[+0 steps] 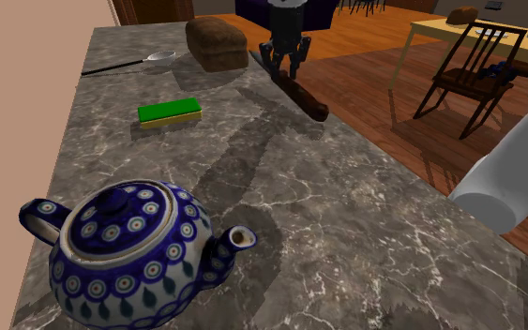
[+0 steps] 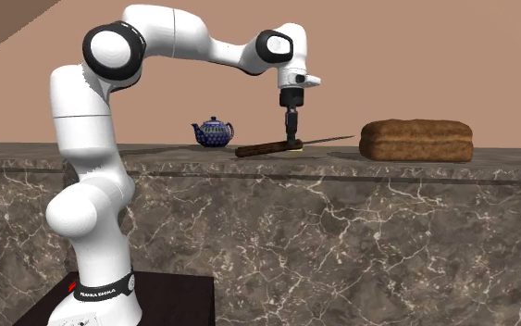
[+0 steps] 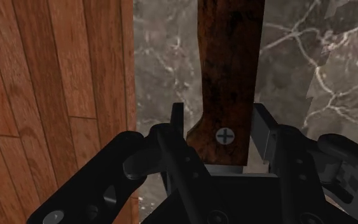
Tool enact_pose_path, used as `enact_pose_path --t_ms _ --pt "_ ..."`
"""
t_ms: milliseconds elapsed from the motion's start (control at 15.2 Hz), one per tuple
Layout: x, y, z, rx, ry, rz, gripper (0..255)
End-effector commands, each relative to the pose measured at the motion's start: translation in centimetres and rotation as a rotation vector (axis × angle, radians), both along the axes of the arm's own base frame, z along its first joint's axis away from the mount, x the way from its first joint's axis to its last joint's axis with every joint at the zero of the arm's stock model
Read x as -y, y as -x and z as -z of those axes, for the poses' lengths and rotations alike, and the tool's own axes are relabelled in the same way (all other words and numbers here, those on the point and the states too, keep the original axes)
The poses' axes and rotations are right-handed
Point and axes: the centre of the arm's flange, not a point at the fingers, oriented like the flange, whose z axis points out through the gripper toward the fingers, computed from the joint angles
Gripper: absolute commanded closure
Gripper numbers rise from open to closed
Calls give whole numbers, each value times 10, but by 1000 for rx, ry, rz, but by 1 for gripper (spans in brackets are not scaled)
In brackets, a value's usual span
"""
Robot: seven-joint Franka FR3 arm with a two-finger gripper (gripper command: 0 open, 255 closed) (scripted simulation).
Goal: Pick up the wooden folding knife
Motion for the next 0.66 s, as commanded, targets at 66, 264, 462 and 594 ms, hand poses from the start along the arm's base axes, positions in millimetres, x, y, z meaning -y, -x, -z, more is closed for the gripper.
enact_pose_path --t_ms 66,264,462,594 --pt "0 0 -16 0 0 0 255" --pt "0 0 -32 0 0 0 255" --pt "0 0 -48 0 0 0 255" --pt "0 0 -49 0 0 0 255"
